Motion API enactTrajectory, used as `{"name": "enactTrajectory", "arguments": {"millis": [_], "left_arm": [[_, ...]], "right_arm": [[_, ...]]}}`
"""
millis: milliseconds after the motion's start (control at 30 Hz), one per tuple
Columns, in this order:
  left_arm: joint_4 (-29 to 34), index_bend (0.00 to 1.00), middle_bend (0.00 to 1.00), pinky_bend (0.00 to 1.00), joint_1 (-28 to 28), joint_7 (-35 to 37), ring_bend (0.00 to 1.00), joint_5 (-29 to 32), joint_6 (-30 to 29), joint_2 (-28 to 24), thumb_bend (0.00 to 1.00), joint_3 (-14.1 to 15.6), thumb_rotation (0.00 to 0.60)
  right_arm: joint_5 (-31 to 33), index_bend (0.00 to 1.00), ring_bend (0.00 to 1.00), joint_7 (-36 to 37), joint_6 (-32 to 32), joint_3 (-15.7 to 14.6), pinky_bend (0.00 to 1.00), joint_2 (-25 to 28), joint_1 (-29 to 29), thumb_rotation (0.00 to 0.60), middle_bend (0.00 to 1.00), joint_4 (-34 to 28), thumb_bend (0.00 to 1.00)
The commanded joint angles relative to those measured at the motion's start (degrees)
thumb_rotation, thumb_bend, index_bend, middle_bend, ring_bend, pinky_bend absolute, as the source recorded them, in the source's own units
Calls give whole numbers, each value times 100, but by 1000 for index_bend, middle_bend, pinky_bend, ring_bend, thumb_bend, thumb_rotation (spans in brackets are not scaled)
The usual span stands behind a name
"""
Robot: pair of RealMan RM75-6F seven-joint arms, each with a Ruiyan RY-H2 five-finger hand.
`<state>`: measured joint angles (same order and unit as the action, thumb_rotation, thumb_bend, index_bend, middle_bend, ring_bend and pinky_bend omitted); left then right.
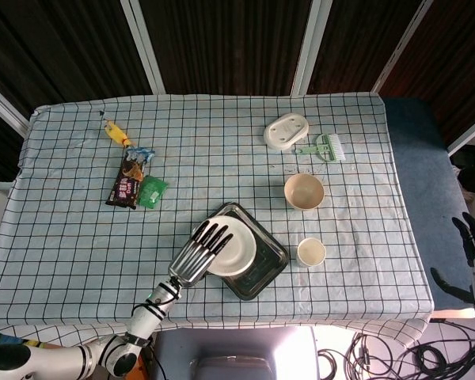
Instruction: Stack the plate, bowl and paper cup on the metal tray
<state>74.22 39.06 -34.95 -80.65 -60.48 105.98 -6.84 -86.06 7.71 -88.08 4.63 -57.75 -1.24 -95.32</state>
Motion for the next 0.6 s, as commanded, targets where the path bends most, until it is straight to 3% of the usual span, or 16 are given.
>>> {"name": "enactTrajectory", "arguments": {"millis": [33, 267, 600], "left_arm": [[-115, 0, 0, 0, 31, -393, 0, -111, -178, 88, 336, 43, 600], [-173, 0, 0, 0, 30, -1083, 0, -183, -272, 155, 344, 188, 600], [263, 0, 0, 0, -47, -1762, 0, -3, -334, -13, 342, 207, 600]], "right_arm": [[-3, 0, 0, 22, 4, -5, 0, 16, 2, 600, 0, -3, 189], [-7, 0, 0, 147, -99, 20, 0, 53, 47, 600, 0, 4, 189], [-48, 0, 0, 190, -145, 3, 0, 82, 77, 600, 0, 10, 189]]}}
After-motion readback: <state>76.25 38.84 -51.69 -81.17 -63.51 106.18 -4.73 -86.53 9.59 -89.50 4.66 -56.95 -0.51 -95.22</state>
